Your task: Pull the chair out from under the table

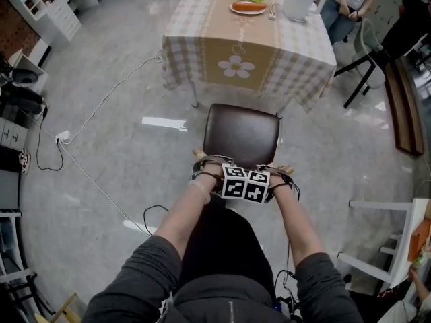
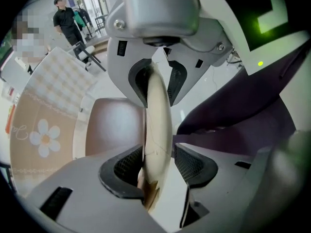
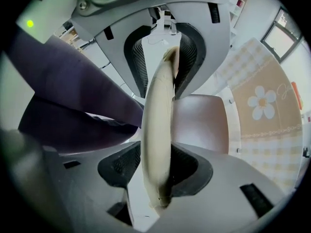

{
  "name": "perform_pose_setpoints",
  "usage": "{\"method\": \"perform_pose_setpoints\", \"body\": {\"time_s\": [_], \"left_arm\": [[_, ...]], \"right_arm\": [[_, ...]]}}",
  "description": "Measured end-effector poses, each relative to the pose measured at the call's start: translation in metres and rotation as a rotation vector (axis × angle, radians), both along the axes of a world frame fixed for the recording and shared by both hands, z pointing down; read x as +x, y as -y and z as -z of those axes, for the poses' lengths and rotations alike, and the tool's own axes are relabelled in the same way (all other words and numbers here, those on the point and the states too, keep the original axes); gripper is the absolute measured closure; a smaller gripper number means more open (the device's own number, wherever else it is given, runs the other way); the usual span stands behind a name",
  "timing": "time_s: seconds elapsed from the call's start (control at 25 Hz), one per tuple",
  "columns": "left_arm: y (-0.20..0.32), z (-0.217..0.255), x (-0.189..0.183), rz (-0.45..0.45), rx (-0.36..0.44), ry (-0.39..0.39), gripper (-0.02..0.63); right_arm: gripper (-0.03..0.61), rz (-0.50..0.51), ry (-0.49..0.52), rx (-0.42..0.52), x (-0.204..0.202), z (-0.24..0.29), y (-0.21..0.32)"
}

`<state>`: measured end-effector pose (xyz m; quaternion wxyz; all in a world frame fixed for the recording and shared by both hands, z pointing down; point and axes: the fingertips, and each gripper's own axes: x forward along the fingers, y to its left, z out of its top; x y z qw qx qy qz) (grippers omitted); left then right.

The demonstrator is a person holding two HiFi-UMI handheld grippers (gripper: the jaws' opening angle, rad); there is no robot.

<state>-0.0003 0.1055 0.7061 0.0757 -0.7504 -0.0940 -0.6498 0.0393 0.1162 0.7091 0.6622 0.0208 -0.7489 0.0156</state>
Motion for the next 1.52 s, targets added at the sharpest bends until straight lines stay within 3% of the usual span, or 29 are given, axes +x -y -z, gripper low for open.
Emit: {"method": "perform_pose_setpoints", "body": {"time_s": [0.08,0.32,0.48,0.68,0.88,1.0,1.04,1.16,1.28,1.52], "left_arm": [[-0.001,0.001,-0.001,0.009,-0.023,0.003,0.395],[0.000,0.014,-0.012,0.019,-0.077,0.043,0.385],[0.007,0.031,-0.010,0.076,-0.091,-0.007,0.391],[0.008,0.048,-0.012,0.196,-0.127,-0.078,0.426],[0.007,0.066,-0.013,0.255,-0.152,-0.114,0.460],[0.008,0.082,-0.014,0.344,-0.178,-0.123,0.477],[0.015,0.094,-0.003,0.371,-0.169,-0.193,0.487],[0.043,0.145,0.043,0.470,-0.131,-0.503,0.515],[0.067,0.197,0.053,0.585,-0.085,-0.665,0.545],[0.084,0.297,0.060,0.746,0.081,-0.992,0.594]], "right_arm": [[0.394,0.001,-0.009,-0.020,0.001,0.000,-0.002],[0.385,-0.027,0.006,-0.039,0.002,0.016,0.000],[0.385,-0.069,0.048,-0.008,0.007,0.038,0.013],[0.380,-0.172,0.150,0.025,0.014,0.067,0.022],[0.380,-0.348,0.285,-0.048,0.025,0.089,0.023],[0.380,-0.429,0.396,0.013,0.027,0.122,0.041],[0.380,-0.456,0.442,0.033,0.026,0.135,0.046],[0.381,-0.520,0.592,0.124,0.027,0.178,0.057],[0.382,-0.622,0.736,0.269,0.035,0.232,0.072],[0.412,-0.945,1.117,0.549,0.059,0.342,0.075]]}}
